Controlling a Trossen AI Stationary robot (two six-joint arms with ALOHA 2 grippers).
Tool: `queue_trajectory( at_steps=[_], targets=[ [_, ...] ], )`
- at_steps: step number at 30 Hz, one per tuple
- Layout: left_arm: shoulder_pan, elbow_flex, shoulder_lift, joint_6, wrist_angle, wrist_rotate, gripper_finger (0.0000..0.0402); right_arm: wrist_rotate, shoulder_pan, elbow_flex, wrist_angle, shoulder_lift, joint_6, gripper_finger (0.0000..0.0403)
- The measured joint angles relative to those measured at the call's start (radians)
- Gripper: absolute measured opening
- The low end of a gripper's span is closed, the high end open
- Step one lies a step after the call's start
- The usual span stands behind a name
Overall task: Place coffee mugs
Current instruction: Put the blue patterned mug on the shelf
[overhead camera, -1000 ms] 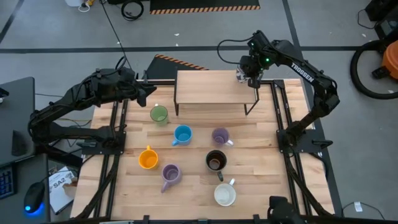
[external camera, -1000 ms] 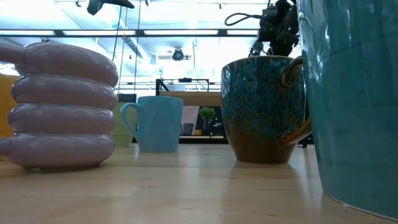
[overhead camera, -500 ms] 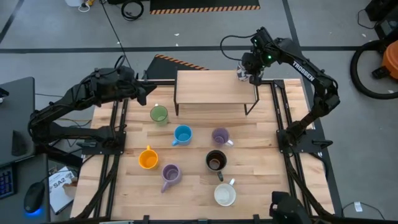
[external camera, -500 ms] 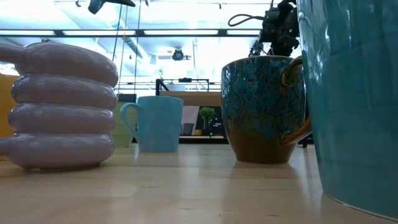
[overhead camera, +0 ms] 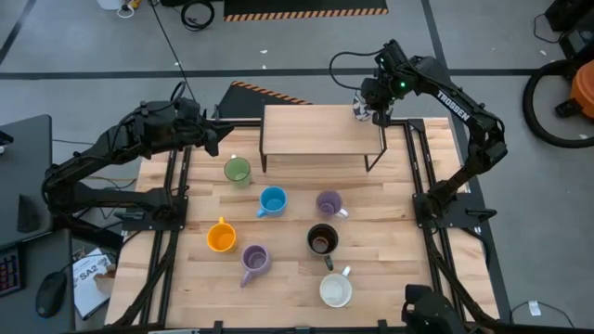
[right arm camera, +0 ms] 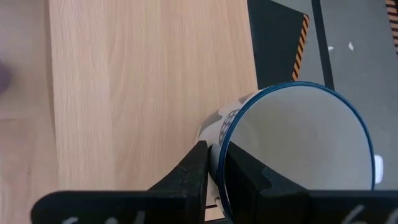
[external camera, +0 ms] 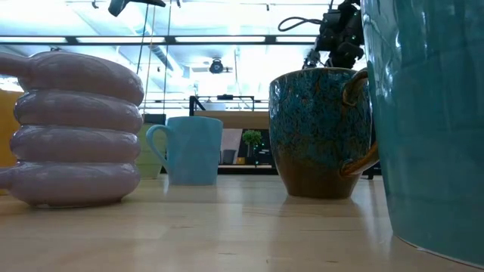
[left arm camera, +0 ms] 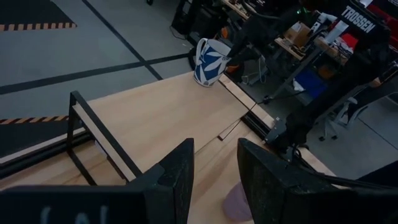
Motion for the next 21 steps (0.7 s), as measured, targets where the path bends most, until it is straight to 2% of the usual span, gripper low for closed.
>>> queue_trajectory(
  at_steps=[5, 14, 21],
  targets=[
    [0.0, 0.0, 0.0, 0.0, 0.0, 0.0, 0.0128, 0.007, 0.0, 0.0, 0.006, 0.0, 0.005, 0.0069],
    [0.0, 0.0, 0.0, 0.0, 0.0, 0.0, 0.0128, 0.011, 0.002, 0.0, 0.006, 0.0, 0.053, 0.0122],
    [0.0, 0.0, 0.0, 0.0, 0.0, 0.0, 0.0128, 0.082, 0.022, 0.0, -0.012, 0.0, 0.061, 0.0131]
  ],
)
